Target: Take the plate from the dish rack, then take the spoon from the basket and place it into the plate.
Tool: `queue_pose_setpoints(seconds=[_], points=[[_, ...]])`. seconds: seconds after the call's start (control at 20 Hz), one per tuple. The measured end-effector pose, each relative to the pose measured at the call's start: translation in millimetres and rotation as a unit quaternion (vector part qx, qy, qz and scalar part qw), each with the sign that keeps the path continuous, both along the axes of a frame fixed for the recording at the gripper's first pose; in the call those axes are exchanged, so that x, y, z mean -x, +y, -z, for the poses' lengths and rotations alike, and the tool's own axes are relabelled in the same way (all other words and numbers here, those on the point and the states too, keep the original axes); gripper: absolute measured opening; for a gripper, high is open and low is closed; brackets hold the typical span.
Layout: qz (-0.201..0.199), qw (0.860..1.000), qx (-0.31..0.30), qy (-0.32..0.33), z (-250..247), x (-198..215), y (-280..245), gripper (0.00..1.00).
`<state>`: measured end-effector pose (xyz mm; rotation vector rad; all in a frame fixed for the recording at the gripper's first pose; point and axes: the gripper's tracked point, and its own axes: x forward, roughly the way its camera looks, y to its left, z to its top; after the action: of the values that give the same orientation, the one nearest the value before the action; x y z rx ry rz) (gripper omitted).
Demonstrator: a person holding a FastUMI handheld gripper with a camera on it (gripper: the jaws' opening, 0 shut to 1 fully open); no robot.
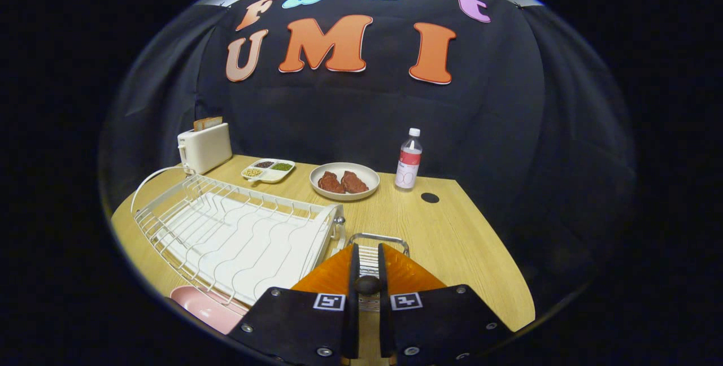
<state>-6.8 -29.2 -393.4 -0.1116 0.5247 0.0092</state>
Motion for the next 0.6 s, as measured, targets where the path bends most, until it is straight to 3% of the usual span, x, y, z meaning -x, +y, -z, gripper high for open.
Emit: queue_pose_setpoints(seconds=[0.6], points=[[-0.016, 0.999, 0.025, -0.031, -62, -16, -5, 0.13]])
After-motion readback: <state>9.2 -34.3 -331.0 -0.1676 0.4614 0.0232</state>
